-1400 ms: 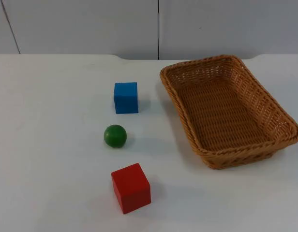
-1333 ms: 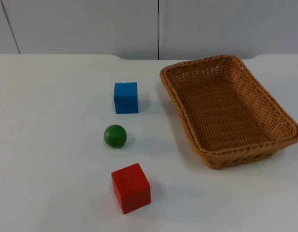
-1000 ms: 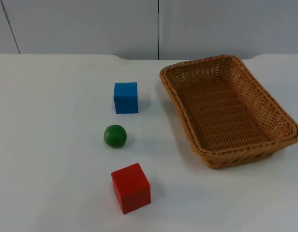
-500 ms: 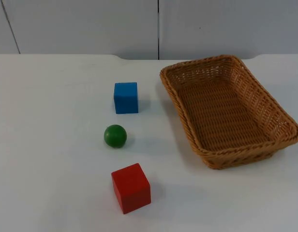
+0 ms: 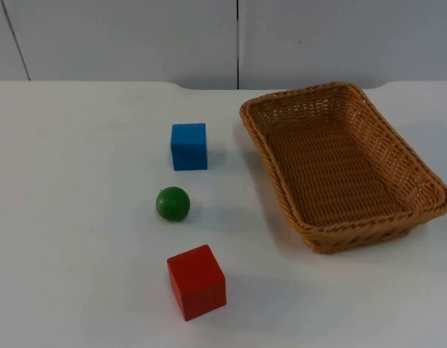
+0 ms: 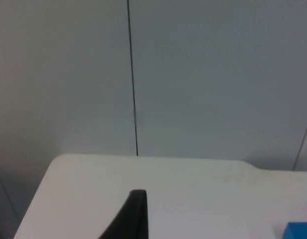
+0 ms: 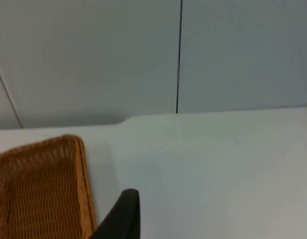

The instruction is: Place all geometric objects except the red cube into the basket.

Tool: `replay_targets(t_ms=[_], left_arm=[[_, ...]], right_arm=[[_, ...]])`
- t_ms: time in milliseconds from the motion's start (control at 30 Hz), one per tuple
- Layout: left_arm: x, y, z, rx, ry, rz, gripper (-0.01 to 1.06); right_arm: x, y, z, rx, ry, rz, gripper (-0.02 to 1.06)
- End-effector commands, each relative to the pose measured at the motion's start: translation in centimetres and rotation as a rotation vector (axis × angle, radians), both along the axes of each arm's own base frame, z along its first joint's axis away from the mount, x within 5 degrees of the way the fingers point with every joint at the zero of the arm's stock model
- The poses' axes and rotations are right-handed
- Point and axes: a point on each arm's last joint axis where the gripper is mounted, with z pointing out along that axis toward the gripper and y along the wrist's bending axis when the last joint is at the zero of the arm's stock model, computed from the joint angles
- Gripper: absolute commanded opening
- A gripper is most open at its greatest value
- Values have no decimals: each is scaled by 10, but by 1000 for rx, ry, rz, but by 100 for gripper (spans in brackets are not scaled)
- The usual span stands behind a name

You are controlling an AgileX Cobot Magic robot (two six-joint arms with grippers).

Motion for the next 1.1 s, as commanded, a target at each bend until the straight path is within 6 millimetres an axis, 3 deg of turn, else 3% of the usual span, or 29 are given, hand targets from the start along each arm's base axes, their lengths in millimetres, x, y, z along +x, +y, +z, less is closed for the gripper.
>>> replay_targets(t_ms=[0,33,167,400,600,733,767,867,1067], left_arm=[[32,1,3,-4,29,0,105],[32,1,3,-4,29,0,105],[81,3,-9,28,121,-15,105],[119,-7,-41,59,256,-77,105],[150,-44,-77,121,356,-226,105],[172,-91,-96,233,358,-404,105],[172,-91,-96,233,358,-404,105],[192,-130,-110,352,393,-539,105],[228,-155,-119,293,470,-549,105]], right_arm=[[22,0,21,3,-16,-2,105],[22,0,21,3,-16,-2,105],[46,-1,47,2,-39,-2,105],[63,-1,59,-9,-49,3,105],[64,-1,59,-30,-57,9,105],[64,-1,59,-32,-50,8,105],[64,-1,59,-32,-50,8,105],[64,-1,58,-31,-37,7,105],[63,-1,56,-35,-14,6,105]])
